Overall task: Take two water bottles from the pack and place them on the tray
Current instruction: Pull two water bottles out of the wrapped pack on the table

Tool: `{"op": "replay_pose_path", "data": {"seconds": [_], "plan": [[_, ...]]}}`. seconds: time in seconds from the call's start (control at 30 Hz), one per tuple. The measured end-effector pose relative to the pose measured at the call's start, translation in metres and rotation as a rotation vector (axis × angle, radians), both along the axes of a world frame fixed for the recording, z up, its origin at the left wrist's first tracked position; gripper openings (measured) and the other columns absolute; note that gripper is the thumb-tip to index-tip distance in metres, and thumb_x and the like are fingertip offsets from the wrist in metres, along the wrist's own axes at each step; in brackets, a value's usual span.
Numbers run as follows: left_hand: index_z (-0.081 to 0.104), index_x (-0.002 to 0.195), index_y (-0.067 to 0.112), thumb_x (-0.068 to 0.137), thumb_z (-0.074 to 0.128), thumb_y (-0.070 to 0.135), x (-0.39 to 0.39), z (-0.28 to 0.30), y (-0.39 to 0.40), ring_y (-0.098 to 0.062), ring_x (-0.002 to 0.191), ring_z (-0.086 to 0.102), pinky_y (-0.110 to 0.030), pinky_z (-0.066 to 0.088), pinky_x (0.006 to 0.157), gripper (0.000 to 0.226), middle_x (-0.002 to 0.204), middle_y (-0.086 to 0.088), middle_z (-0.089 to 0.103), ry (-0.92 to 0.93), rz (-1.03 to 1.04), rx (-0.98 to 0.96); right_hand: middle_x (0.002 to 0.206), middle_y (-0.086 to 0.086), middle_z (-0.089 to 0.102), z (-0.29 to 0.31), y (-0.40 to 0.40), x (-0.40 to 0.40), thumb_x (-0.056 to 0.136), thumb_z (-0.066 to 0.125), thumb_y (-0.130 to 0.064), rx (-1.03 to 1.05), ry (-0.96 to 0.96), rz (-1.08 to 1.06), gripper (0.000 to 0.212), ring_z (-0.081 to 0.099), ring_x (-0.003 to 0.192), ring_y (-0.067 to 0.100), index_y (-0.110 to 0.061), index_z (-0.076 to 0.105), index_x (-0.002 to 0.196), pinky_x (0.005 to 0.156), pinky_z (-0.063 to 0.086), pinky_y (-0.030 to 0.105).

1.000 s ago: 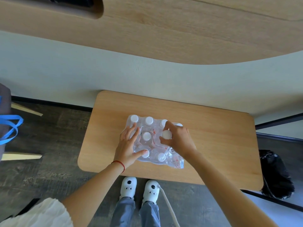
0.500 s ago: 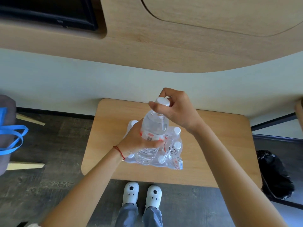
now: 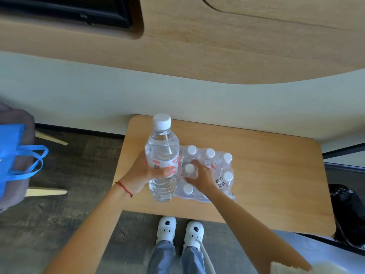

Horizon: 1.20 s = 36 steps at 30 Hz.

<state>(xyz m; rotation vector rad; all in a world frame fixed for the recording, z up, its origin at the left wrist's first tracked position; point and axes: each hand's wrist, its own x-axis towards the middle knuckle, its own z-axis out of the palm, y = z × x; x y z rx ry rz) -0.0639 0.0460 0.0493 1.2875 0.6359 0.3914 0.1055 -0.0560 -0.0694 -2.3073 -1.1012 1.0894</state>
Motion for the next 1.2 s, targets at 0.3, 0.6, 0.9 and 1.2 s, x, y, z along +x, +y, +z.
{"op": "replay_pose_path", "data": {"seconds": [0.3, 0.6, 0.9, 1.2], "plan": [[0.065, 0.098, 0.042, 0.059, 0.078, 0.022, 0.01, -0.003, -0.007, -0.007, 0.094, 0.068, -0.019, 0.055, 0.076, 0.046, 0.097, 0.013, 0.072, 0.01, -0.048, -0.047, 0.109, 0.009, 0.074, -0.002, -0.007, 0.01, 0.067, 0.082, -0.019, 0.191, 0.005, -0.007, 0.043, 0.067, 0.1, 0.024, -0.014, 0.07, 0.108, 0.079, 0.04, 0.02], [0.066, 0.097, 0.036, 0.058, 0.079, 0.023, 0.022, 0.009, -0.008, -0.009, 0.09, 0.068, -0.023, 0.056, 0.074, 0.044, 0.09, 0.011, 0.073, -0.015, 0.005, -0.016, 0.063, -0.011, 0.07, 0.109, -0.017, 0.048, 0.077, 0.074, -0.035, 0.573, -0.086, -0.125, 0.028, 0.047, 0.054, -0.001, -0.014, 0.073, 0.094, 0.053, 0.033, 0.006], [0.071, 0.086, 0.03, 0.054, 0.08, 0.032, 0.055, 0.084, -0.035, -0.006, 0.078, 0.069, -0.019, 0.056, 0.07, 0.033, 0.08, 0.011, 0.075, -0.076, 0.02, 0.03, 0.066, -0.014, 0.062, 0.231, -0.033, 0.052, 0.09, 0.051, -0.04, 0.871, 0.217, -0.378, 0.022, 0.061, 0.069, 0.01, -0.021, 0.055, 0.081, 0.068, 0.05, 0.035], [0.074, 0.081, 0.03, 0.055, 0.072, 0.041, 0.101, 0.159, -0.096, -0.006, 0.073, 0.07, -0.017, 0.056, 0.064, 0.029, 0.074, 0.01, 0.076, -0.096, -0.105, 0.055, 0.075, 0.002, 0.071, 0.33, -0.129, 0.078, 0.078, 0.069, -0.04, 0.954, 0.43, -0.693, 0.026, 0.065, 0.074, 0.03, -0.017, 0.07, 0.065, 0.068, 0.056, 0.041]]}}
